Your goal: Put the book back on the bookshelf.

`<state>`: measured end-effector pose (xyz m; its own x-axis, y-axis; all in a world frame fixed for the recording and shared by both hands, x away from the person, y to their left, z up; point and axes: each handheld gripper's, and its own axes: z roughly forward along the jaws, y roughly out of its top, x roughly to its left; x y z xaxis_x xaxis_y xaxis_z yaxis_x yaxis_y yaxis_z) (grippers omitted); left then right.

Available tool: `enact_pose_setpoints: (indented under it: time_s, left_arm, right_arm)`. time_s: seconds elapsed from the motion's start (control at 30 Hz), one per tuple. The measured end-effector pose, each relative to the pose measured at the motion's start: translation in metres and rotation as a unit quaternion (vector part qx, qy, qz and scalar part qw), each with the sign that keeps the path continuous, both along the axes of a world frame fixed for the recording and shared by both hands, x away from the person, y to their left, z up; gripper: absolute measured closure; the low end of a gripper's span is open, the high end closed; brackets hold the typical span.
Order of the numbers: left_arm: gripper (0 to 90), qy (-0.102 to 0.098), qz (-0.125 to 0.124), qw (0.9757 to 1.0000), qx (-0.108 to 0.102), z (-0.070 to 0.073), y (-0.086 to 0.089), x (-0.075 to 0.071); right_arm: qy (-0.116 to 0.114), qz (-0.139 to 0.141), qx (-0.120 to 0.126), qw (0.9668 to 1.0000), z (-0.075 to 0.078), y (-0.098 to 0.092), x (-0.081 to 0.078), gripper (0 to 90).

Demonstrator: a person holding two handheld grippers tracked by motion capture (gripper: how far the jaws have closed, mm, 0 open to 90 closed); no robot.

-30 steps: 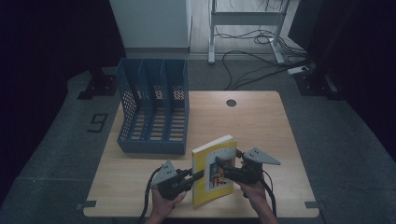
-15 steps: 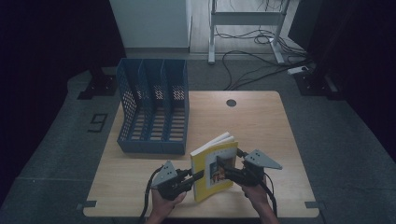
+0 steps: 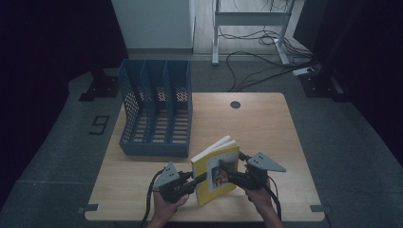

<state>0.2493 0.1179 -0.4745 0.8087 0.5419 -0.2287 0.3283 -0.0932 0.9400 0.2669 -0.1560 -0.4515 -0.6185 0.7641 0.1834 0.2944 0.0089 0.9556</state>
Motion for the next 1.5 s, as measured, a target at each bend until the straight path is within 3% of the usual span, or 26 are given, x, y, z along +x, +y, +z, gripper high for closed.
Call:
enact_pose_setpoints:
  time_s: [0.23, 0.47, 0.7, 0.9, 1.03, 1.23, 1.5]
  left_arm:
    - [71.5, 0.004, 0.003, 1.0000, -0.007, 0.001, 0.002, 0.002]
    - [69.3, 0.002, -0.006, 0.9993, -0.036, 0.010, 0.010, 0.003]
    - [64.5, -0.009, 0.006, 0.9995, -0.030, 0.011, 0.008, 0.001]
    - [62.1, -0.004, 0.012, 0.9994, -0.031, 0.011, 0.008, 0.002]
    - [60.2, 0.007, 0.013, 0.9998, -0.014, 0.018, 0.008, 0.006]
    - [60.9, 0.018, 0.015, 0.9996, -0.013, 0.025, 0.006, 0.013]
    - [63.5, 0.014, 0.009, 0.9996, -0.024, 0.032, 0.007, 0.018]
  right_arm:
    - [0.002, 0.003, 0.004, 1.0000, -0.001, 0.000, 0.001, 31.0]
    - [-0.004, 0.008, -0.003, 1.0000, -0.001, 0.003, -0.001, 31.4]
    - [-0.009, 0.008, -0.013, 0.9998, 0.000, 0.006, -0.003, 31.4]
    - [-0.012, 0.009, -0.017, 0.9997, 0.000, 0.007, -0.004, 31.6]
    - [-0.009, 0.014, -0.013, 0.9998, 0.001, 0.005, -0.004, 32.6]
    - [-0.005, 0.017, -0.008, 0.9998, -0.001, 0.003, -0.002, 33.9]
    - [-0.003, 0.015, -0.007, 0.9999, -0.003, 0.003, 0.000, 34.0]
